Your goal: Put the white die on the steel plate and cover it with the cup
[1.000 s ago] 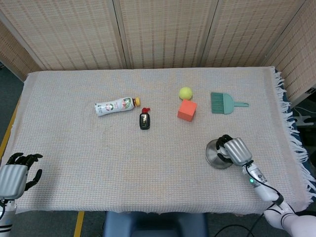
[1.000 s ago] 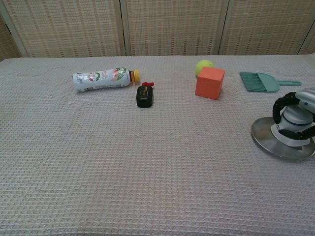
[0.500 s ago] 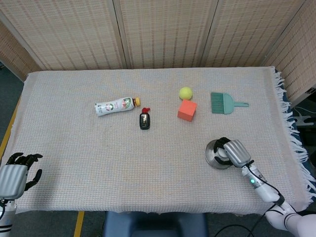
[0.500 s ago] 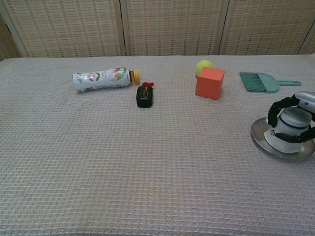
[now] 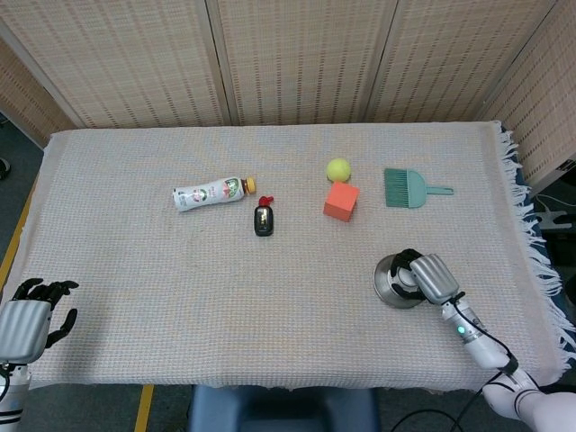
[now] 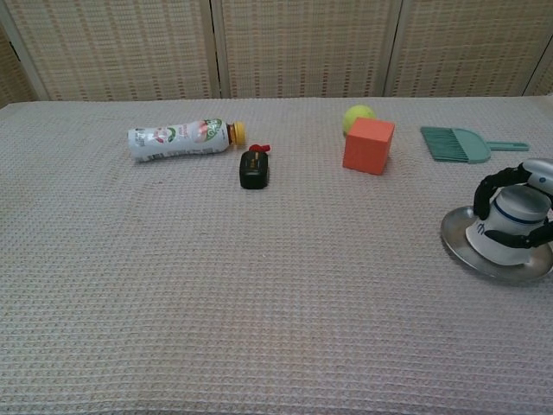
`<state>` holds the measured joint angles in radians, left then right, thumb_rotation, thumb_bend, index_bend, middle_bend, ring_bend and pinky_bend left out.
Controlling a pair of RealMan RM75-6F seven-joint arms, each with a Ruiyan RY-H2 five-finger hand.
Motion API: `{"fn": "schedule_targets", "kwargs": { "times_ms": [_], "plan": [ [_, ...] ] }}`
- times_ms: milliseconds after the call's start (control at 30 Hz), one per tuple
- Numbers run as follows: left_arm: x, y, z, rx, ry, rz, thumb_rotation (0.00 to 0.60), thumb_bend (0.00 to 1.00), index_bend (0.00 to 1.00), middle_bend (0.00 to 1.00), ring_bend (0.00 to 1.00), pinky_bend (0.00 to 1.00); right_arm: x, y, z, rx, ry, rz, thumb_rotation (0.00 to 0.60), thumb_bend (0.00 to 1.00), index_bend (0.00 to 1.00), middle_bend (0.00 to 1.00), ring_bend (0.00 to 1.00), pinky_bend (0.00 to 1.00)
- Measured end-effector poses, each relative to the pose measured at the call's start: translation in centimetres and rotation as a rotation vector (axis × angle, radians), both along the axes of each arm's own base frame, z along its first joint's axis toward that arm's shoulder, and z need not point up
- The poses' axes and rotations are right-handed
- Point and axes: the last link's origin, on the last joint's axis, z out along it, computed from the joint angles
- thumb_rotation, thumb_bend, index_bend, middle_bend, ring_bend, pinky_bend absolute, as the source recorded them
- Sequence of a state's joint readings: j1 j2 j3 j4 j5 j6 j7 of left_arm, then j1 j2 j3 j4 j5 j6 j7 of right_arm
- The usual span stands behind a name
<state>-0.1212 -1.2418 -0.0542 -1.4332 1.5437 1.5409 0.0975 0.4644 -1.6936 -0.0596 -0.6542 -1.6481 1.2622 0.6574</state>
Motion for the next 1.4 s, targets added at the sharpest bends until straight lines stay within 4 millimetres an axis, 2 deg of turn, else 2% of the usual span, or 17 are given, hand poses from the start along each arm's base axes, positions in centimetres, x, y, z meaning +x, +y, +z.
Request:
{"fn": "schedule_targets", "kwargs": {
  "times_ms": [167, 367, 533, 733, 1000, 1100, 1233, 1333, 1400],
  "plan": [
    [0.0, 0.0, 0.0, 0.000, -0.001, 0.000, 0.600, 0.37, 0.34, 0.42, 0.42, 0.24, 0.2, 0.1, 0.7, 0.021, -0.060, -0.022, 0.600, 0.23, 0.53, 0.42, 0.31, 0.64],
    [0.0, 0.0, 0.0, 0.001, -0.001, 0.001, 0.600, 0.37, 0.34, 0.42, 0.42, 0.24, 0.0, 0.1, 2.2, -0.053, -0.009, 0.001, 0.600, 0.23, 0.53, 0.42, 0.31, 0.64],
    [0.0, 0.0, 0.0, 0.002, 0.002, -0.001, 0.600, 0.37, 0.34, 0.42, 0.42, 0.24, -0.6, 1.0, 3.8, -0.132, 0.070, 0.003, 0.600, 0.23, 0.53, 0.42, 0.31, 0.64],
    [0.1, -0.1, 0.0, 0.003, 0.004, -0.002, 0.600, 0.37, 0.34, 0.42, 0.42, 0.24, -2.8, 3.4, 5.5, -0.196, 0.147, -0.061, 0.600, 0.23, 0.52, 0.42, 0.31, 0.64],
    [0.0, -0.1, 0.0, 0.000, 0.005, 0.004, 0.600, 0.37, 0.34, 0.42, 0.42, 0.24, -5.9, 3.9, 5.7, -0.182, 0.165, -0.155, 0.600, 0.23, 0.50, 0.42, 0.31, 0.64],
    [0.0, -0.1, 0.0, 0.000, 0.007, 0.003, 0.600, 0.37, 0.34, 0.42, 0.42, 0.24, -6.9, 3.9, 5.4, -0.164, 0.172, -0.182, 0.600, 0.23, 0.40, 0.38, 0.25, 0.60],
    [0.0, -0.1, 0.0, 0.000, 0.003, 0.003, 0.600, 0.37, 0.34, 0.42, 0.42, 0.24, -7.7, 3.9, 4.9, -0.119, 0.161, -0.219, 0.600, 0.14, 0.16, 0.17, 0.03, 0.44],
    [0.0, -0.1, 0.0, 0.001, 0.005, 0.002, 0.600, 0.37, 0.34, 0.42, 0.42, 0.24, -7.9, 3.9, 4.9, -0.091, 0.162, -0.223, 0.600, 0.09, 0.03, 0.03, 0.00, 0.32],
    [0.0, -0.1, 0.0, 0.001, 0.002, 0.003, 0.600, 0.37, 0.34, 0.42, 0.42, 0.24, -7.8, 3.8, 5.2, -0.084, 0.169, -0.214, 0.600, 0.07, 0.00, 0.00, 0.00, 0.26]
  ]
}}
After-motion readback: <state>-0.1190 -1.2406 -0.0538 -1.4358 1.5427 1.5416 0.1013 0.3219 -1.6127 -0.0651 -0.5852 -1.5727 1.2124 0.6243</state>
